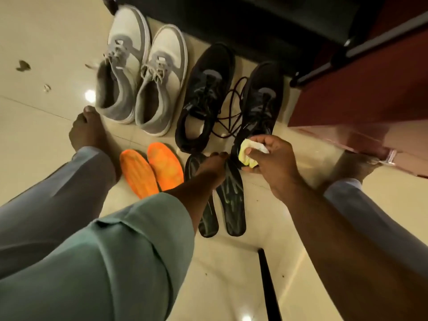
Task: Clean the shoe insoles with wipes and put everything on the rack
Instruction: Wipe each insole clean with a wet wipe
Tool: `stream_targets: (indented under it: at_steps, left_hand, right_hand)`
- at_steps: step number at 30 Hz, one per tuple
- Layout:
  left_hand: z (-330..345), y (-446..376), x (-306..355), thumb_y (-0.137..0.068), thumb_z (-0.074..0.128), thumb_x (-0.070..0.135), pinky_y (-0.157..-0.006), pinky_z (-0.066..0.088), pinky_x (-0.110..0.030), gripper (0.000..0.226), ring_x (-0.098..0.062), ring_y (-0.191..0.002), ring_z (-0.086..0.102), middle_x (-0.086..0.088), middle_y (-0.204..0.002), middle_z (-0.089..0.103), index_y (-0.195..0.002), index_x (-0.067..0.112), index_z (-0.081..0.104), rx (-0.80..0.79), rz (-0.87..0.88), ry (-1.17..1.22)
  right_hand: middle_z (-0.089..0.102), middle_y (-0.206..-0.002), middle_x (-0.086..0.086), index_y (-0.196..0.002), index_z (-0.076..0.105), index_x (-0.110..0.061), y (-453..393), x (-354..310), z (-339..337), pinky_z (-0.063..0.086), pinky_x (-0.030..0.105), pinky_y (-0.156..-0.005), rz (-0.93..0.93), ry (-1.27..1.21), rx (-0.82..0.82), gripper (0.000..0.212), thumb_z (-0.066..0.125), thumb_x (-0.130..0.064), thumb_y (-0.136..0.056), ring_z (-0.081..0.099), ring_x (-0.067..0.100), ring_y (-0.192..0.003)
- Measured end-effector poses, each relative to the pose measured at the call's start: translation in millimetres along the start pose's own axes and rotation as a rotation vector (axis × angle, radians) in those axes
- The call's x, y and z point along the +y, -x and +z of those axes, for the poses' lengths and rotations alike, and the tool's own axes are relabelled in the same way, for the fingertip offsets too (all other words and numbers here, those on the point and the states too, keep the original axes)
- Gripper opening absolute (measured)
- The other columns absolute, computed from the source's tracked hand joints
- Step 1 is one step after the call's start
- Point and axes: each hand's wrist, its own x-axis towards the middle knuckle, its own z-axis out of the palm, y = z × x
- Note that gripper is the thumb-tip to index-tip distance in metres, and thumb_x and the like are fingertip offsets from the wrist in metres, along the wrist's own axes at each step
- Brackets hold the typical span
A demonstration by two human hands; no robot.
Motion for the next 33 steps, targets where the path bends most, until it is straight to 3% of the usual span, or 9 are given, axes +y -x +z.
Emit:
stream_targets:
  at_steps: [5,10,14,17,21,23,25,29,33]
  left_hand:
    - [16.5,-14.1,-12.3,-0.095,0.057,0.018,-0.086,0.052,-0.039,0.027,-0.033,-0.105,0.061,-0.013,-0.112,0.065,-0.120,0.015,0.065,0.155,-0.002,0.014]
    - [-22.3,26.9,0.3,-0.080,0.077,0.013,-0.059,0.041,-0.020,0.014,-0.011,-0.071,0.062,0.000,-0.078,0.066,-0.094,0.010,0.074,0.069,-0.045,0.306]
    - [-74.0,110.4,25.2,-0.079,0.078,0.010,-0.060,0.049,-0.024,0.006,-0.011,-0.060,0.059,-0.001,-0.065,0.066,-0.078,0.015,0.074,0.126,0.020,0.599]
    - [-119.9,187.8,50.8,-0.085,0.073,0.007,-0.073,0.055,-0.043,0.008,-0.028,-0.074,0.066,-0.020,-0.079,0.070,-0.077,0.008,0.074,0.163,0.134,0.950]
    - [-155.3,289.6,75.9,-0.092,0.066,0.014,-0.066,0.053,-0.033,0.024,-0.024,-0.068,0.066,-0.013,-0.073,0.068,-0.069,0.012,0.073,0.275,0.243,1.275]
    - [-150.8,330.5,77.2,-0.095,0.060,0.020,-0.070,0.055,-0.032,0.020,-0.024,-0.077,0.067,-0.015,-0.084,0.069,-0.088,0.007,0.074,0.280,0.272,1.463]
    - [-136.3,360.2,75.0,-0.097,0.051,0.031,-0.078,0.055,-0.034,0.033,-0.028,-0.087,0.066,-0.019,-0.096,0.068,-0.108,0.004,0.068,0.193,0.269,1.658]
    - [-116.7,382.7,74.3,-0.096,0.041,0.046,-0.086,0.051,-0.039,0.043,-0.029,-0.089,0.066,-0.016,-0.097,0.067,-0.105,0.010,0.062,-0.079,0.283,1.852]
    - [-116.2,371.7,80.5,-0.095,0.042,0.052,-0.082,0.056,-0.035,0.046,-0.027,-0.087,0.071,-0.014,-0.100,0.071,-0.110,0.015,0.063,-0.181,0.267,1.837]
  right_hand:
    - [0.067,-0.092,0.009,-0.093,0.065,-0.012,-5.6,5.1,10.4,0.055,0.025,-0.055,0.001,-0.032,-0.020,0.017,0.064,0.003,-0.085,0.065,0.019,-0.078]
    - [0.067,-0.092,0.008,-0.095,0.064,-0.011,17.2,-15.3,5.1,0.060,0.037,-0.064,-0.020,-0.081,-0.052,0.019,0.064,0.005,-0.084,0.067,0.023,-0.081]
    - [0.068,-0.096,0.010,-0.097,0.067,-0.016,65.1,-60.7,-9.6,0.060,0.040,-0.066,-0.121,-0.125,-0.084,0.024,0.066,0.003,-0.083,0.069,0.026,-0.084]
    - [0.071,-0.090,0.007,-0.099,0.068,-0.013,114.7,-96.3,-19.0,0.056,0.030,-0.064,-0.212,-0.209,-0.082,0.022,0.067,0.001,-0.082,0.069,0.018,-0.079]
    - [0.070,-0.078,0.006,-0.093,0.063,-0.007,197.2,-122.4,-21.1,0.055,0.027,-0.065,-0.281,-0.517,-0.152,0.015,0.062,0.004,-0.083,0.066,0.016,-0.070]
    - [0.069,-0.081,0.009,-0.092,0.058,-0.008,236.1,-124.9,-16.5,0.055,0.031,-0.070,-0.282,-0.625,-0.211,0.015,0.061,0.004,-0.084,0.066,0.019,-0.072]
    - [0.068,-0.084,0.011,-0.092,0.055,-0.010,263.6,-119.8,-10.7,0.055,0.034,-0.073,-0.273,-0.696,-0.248,0.018,0.061,0.005,-0.083,0.067,0.023,-0.077]
    - [0.068,-0.102,0.016,-0.113,0.059,-0.009,289.6,-102.6,0.8,0.056,0.039,-0.085,-0.263,-0.725,-0.312,0.036,0.059,0.010,-0.082,0.067,0.027,-0.094]
    - [0.070,-0.096,0.014,-0.101,0.064,-0.004,293.1,-97.1,0.2,0.056,0.035,-0.083,-0.273,-0.661,-0.237,0.020,0.060,0.006,-0.084,0.068,0.025,-0.092]
